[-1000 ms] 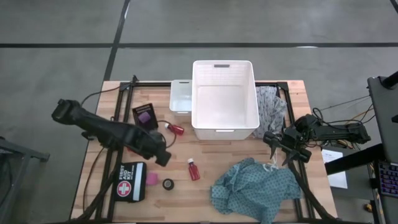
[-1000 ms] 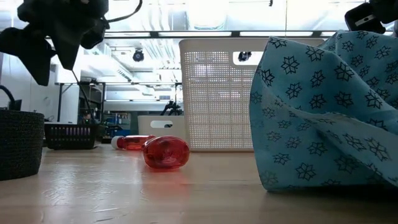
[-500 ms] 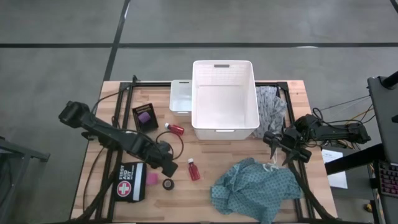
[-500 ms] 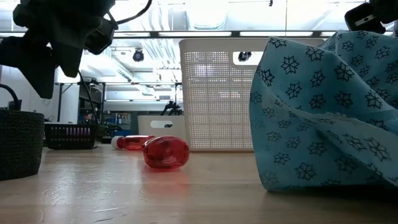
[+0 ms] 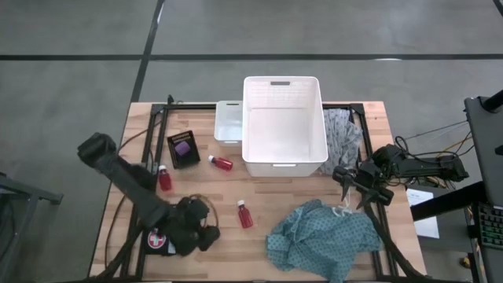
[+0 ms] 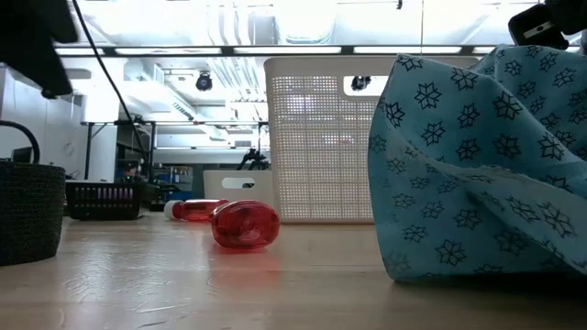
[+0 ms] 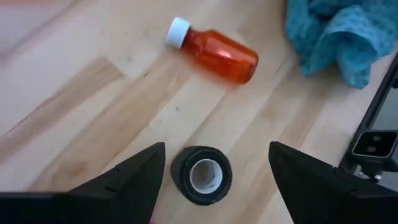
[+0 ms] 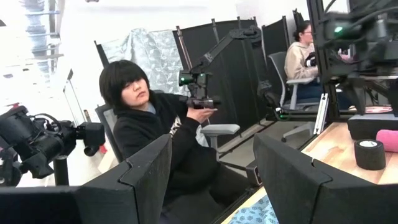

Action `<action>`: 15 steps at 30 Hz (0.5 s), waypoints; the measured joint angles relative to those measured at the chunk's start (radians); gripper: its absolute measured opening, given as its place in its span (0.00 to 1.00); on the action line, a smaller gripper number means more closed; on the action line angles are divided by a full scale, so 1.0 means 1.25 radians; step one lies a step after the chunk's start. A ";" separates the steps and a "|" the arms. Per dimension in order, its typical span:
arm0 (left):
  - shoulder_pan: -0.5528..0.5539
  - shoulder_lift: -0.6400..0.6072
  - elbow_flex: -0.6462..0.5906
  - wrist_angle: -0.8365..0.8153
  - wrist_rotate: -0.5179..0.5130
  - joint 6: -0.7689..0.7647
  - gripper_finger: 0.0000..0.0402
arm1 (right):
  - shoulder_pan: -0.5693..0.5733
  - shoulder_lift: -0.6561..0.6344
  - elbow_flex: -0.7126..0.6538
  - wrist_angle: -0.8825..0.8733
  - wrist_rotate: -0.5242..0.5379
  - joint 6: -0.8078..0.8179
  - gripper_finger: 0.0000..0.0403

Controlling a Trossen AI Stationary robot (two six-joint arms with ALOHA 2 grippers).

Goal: Pick & Place Medicine items
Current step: Put the black bandage into the black bin

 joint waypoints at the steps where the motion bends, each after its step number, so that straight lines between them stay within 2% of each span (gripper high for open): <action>1: -0.020 0.012 0.000 0.000 -0.031 -0.008 0.72 | 0.000 0.000 0.000 0.000 0.000 0.000 0.56; 8: -0.101 0.112 0.001 0.064 -0.232 0.019 0.72 | 0.000 0.000 0.000 0.000 0.000 0.000 0.56; 12: -0.116 0.165 0.002 0.131 -0.268 0.118 0.72 | 0.000 0.000 0.000 0.000 0.000 0.000 0.56; 15: -0.121 0.185 0.014 0.133 -0.269 0.143 0.72 | 0.000 0.000 0.000 0.000 0.000 0.000 0.56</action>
